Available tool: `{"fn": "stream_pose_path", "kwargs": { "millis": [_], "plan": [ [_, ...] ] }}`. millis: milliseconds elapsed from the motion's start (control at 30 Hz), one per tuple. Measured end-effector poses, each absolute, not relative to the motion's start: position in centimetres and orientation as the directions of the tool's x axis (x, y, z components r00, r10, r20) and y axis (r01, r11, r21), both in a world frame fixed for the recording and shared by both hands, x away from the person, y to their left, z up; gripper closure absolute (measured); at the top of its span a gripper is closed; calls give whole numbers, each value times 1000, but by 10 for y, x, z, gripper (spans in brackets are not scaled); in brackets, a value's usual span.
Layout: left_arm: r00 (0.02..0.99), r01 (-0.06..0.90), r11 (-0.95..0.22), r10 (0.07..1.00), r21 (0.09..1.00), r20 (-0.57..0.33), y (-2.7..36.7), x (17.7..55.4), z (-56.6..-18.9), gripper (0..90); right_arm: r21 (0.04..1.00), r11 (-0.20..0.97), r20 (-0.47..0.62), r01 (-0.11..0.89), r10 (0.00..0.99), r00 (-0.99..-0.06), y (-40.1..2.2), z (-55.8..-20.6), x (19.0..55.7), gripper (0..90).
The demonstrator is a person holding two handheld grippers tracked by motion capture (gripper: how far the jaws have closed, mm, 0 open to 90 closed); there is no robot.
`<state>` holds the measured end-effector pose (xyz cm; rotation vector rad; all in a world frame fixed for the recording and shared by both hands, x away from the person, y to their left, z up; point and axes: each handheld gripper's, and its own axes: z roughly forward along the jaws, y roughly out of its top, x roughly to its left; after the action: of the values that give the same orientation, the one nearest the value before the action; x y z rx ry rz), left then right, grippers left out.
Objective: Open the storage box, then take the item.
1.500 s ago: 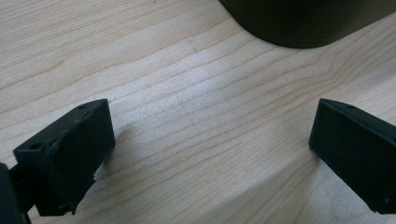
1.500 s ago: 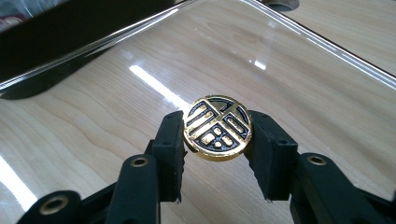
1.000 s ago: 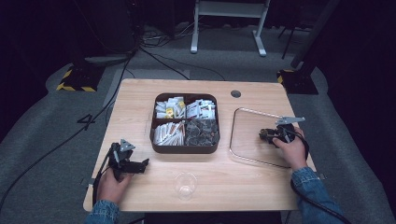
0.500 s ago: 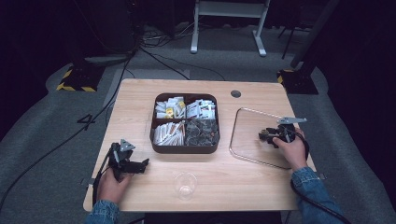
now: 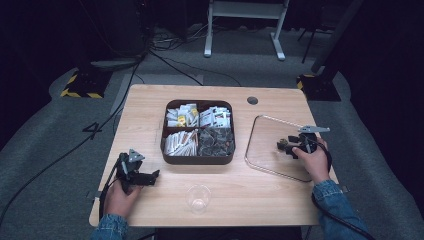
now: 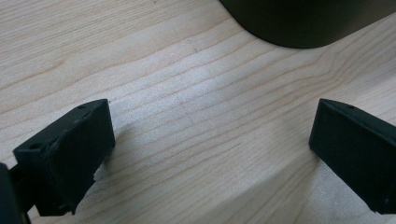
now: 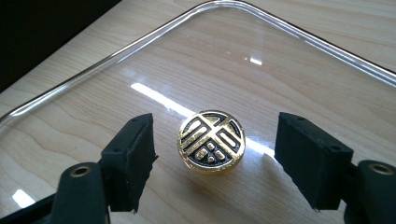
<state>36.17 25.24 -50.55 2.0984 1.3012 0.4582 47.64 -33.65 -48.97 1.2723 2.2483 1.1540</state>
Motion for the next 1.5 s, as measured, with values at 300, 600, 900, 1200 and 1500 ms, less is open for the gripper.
{"fn": "stream_pose_path", "kwargs": {
  "millis": [300, 600, 900, 1200, 1500],
  "plan": [
    [459, 671, -329, 888, 664, -24, 253, 363, -505, 5, 790, 247, 131, 561, 826, -548, -339, -481, 471, 296],
    [450, 673, -323, 893, 666, -22, 253, 366, -505, 5, 818, 237, 119, 525, 822, -556, -340, -465, 460, 297],
    [447, 675, -318, 894, 665, -27, 252, 365, -506, 5, 850, 222, 121, 477, 801, -587, -330, -446, 457, 297],
    [447, 676, -318, 894, 664, -26, 253, 361, -506, 5, 861, 238, 130, 450, 751, -647, -303, -431, 460, 317],
    [449, 674, -320, 893, 665, -24, 253, 359, -506, 5, 863, 235, 148, 447, 727, -670, -288, -423, 463, 348]
  ]
}}
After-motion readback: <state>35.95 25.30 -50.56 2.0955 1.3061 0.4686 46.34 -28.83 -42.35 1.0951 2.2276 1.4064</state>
